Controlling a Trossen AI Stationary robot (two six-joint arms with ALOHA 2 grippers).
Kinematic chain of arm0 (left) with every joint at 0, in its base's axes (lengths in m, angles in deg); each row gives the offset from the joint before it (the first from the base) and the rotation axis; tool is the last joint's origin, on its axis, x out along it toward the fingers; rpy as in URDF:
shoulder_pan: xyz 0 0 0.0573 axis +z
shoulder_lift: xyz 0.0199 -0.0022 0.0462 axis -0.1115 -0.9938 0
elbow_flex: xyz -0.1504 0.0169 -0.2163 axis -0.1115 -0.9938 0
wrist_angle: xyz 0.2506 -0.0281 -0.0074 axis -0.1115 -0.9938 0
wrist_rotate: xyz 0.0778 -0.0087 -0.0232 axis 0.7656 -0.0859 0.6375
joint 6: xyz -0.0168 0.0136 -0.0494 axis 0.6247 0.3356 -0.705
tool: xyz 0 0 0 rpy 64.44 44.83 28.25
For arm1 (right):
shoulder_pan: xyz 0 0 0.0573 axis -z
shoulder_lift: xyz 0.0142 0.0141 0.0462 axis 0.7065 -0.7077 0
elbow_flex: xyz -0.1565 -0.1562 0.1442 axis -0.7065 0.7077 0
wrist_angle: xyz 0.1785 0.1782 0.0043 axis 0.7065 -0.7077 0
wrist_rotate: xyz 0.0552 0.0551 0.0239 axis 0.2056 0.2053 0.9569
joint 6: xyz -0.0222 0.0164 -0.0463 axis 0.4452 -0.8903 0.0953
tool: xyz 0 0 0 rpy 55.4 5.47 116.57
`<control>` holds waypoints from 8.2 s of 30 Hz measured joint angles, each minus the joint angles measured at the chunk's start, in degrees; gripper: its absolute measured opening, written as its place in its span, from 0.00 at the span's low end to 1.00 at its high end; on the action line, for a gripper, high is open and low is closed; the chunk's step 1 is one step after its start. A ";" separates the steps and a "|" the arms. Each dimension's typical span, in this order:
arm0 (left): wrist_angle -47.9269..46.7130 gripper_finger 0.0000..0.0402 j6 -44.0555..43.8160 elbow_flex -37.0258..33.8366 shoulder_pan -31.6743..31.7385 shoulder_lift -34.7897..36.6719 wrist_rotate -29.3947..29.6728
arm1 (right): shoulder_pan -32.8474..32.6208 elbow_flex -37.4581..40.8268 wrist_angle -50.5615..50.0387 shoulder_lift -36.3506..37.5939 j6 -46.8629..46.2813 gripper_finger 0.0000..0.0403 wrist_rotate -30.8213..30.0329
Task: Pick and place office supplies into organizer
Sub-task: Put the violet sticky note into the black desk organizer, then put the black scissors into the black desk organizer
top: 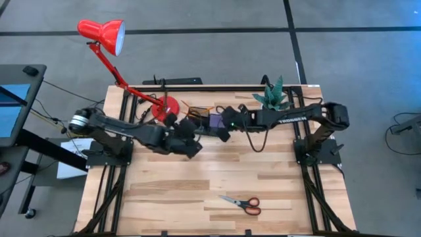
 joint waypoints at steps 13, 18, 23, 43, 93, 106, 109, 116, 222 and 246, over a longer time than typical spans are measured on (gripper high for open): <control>-1.57 0.09 2.21 -0.44 -8.94 8.11 1.42 | 7.69 0.85 -0.41 -0.70 -2.34 0.00 14.67; -1.71 0.09 3.14 -0.44 -9.61 9.53 2.97 | 7.08 0.82 -0.61 -0.68 -3.13 0.00 16.95; -1.70 0.09 3.21 -0.44 -9.59 9.57 3.06 | 7.08 0.72 -1.69 -1.42 -3.95 0.00 19.57; -2.14 0.09 3.78 -0.44 -9.63 9.52 1.34 | 7.11 -1.96 -0.64 -9.62 -3.01 0.34 18.68; -5.56 0.09 0.61 -0.46 -16.82 9.50 1.53 | -45.57 -6.92 -19.55 -12.63 -26.82 0.28 17.01; -4.47 0.09 0.57 -0.46 -16.82 9.50 1.53 | -44.20 -7.53 -18.11 -13.44 -25.43 0.28 23.83; -4.49 0.09 0.57 -0.46 -16.82 9.50 1.53 | -43.56 -7.53 -15.65 -13.75 -27.32 0.28 25.01; -4.55 0.09 1.14 -0.46 -16.82 9.50 1.36 | -43.93 -7.56 -19.57 -13.75 -26.00 0.28 23.42; -42.20 0.09 -21.81 2.16 -18.03 22.49 8.14 | 0.82 -48.32 -50.11 -27.78 64.69 0.00 -46.03; -42.46 0.09 -23.51 2.16 -22.73 23.18 8.55 | -1.40 -55.44 -45.08 -29.77 80.93 0.00 -47.50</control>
